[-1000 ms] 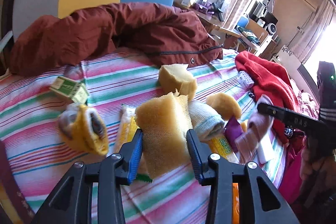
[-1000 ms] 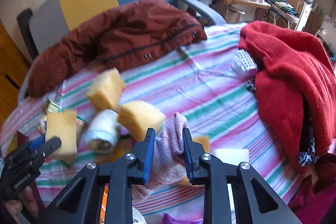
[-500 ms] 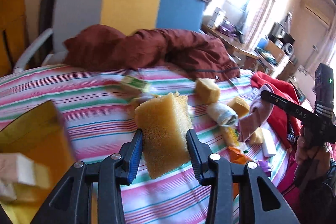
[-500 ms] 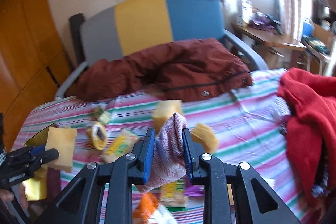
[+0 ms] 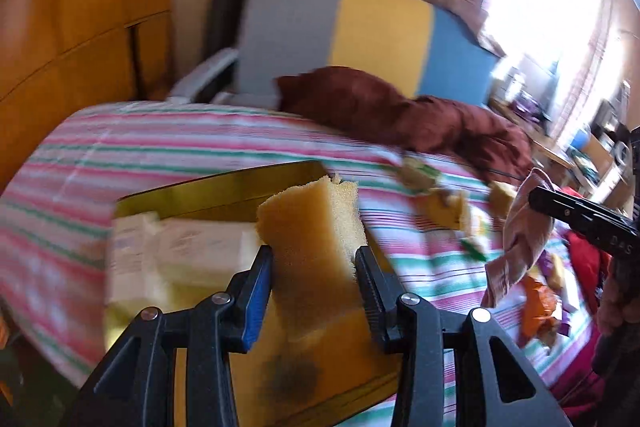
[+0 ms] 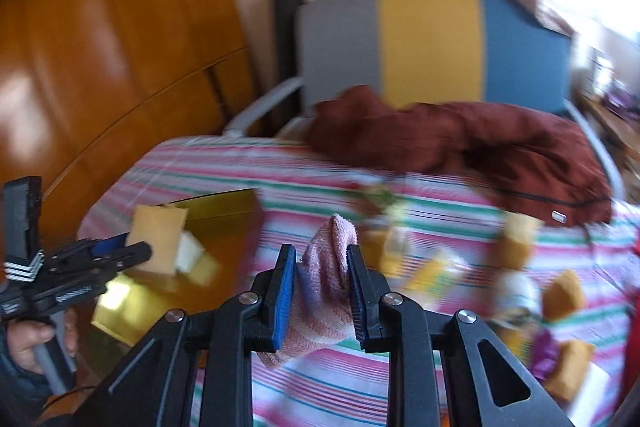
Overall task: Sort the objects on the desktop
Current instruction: 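Carry the sponge and sock into the gold tray and open both tools, then move both tools back toward the remaining items on the cloth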
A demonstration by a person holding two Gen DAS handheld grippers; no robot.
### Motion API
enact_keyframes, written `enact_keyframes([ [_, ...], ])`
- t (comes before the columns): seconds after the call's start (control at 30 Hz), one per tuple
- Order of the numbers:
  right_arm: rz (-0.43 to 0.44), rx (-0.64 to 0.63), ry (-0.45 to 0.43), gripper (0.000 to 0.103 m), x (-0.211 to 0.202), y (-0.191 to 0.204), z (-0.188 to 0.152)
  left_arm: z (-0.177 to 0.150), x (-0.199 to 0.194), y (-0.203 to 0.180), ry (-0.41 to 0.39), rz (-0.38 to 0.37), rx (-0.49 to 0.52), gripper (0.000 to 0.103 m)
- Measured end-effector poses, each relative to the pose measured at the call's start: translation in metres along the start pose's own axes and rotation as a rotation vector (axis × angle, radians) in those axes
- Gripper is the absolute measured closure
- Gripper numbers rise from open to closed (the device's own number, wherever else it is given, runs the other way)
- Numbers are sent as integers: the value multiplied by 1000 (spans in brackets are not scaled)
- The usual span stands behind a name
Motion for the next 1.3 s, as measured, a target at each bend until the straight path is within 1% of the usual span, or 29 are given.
enact_keyframes([
  [0.03,17,-27,9,77,8,17,5,-3,-2,12,-3,20,-20,61],
  [0.1,48,-70,29,77,25,51,14,-11,-5,43,-1,84,-67,61],
  [0.13,58,-77,38,75,33,63,18,-15,-6,57,1,111,-90,60],
  [0.17,72,-83,49,71,41,75,22,-20,-7,70,1,136,-119,60],
  [0.2,99,-97,60,68,49,90,25,-25,-8,83,4,160,-146,60],
  [0.23,123,-113,68,67,57,106,28,-28,-8,91,6,173,-164,59],
  [0.27,133,-123,73,59,63,117,30,-32,-10,100,8,185,-184,57],
  [0.3,145,-130,79,39,69,130,32,-37,-11,108,7,199,-205,56],
  [0.33,160,-133,81,30,72,138,32,-39,-13,112,4,207,-217,52],
  [0.37,174,-138,79,24,74,146,32,-42,-16,117,-2,218,-229,49],
  [0.47,171,-169,101,24,82,161,25,-47,-22,123,-13,249,-237,46],
  [0.53,162,-176,117,24,86,163,19,-50,-29,124,-28,285,-228,45],
  [0.7,144,-140,145,23,87,152,5,-54,-47,122,-59,338,-212,45],
  [0.87,127,-103,138,21,80,138,-5,-49,-61,114,-91,386,-190,44],
  [1.1,105,-82,140,19,76,125,-14,-43,-75,102,-126,405,-155,44],
  [1.3,88,-57,135,19,71,111,-22,-40,-78,94,-133,412,-133,44],
])
Point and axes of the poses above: each gripper's, at about its wrist camera, not at the fingertips, and x roughly the way its jaws point, y to its left, z to its top, the point moved 8 cm from there along x, roughly the way its jaws point, and after that the axes turned 14 degrees about y, right-handed, at the moved point
